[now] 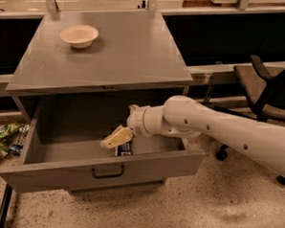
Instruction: Place rxbar blueberry into top drawer
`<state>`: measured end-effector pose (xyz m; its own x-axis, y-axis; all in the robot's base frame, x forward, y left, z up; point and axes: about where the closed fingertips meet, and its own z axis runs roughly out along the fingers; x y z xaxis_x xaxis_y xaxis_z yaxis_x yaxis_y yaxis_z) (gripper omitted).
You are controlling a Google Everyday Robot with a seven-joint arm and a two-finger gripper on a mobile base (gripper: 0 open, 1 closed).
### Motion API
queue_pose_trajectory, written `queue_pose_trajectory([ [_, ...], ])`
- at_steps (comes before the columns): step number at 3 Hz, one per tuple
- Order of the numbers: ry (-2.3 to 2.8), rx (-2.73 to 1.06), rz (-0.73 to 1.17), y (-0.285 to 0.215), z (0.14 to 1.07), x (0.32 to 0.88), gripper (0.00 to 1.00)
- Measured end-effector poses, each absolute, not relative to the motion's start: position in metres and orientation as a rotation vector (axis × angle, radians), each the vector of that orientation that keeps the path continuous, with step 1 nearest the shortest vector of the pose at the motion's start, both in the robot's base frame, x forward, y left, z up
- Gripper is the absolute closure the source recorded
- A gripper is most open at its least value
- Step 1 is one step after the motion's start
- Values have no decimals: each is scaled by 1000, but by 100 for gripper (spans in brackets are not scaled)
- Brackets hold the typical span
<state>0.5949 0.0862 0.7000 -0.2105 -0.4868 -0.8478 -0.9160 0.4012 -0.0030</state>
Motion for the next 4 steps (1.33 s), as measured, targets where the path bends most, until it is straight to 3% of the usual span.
queue_pose_trajectory([
  [1, 1773, -1186, 663, 83, 742, 590, 18],
  [3, 1573, -1142, 681, 82, 855, 577, 64],
  [4, 1556, -1143, 681, 83, 864, 575, 72],
])
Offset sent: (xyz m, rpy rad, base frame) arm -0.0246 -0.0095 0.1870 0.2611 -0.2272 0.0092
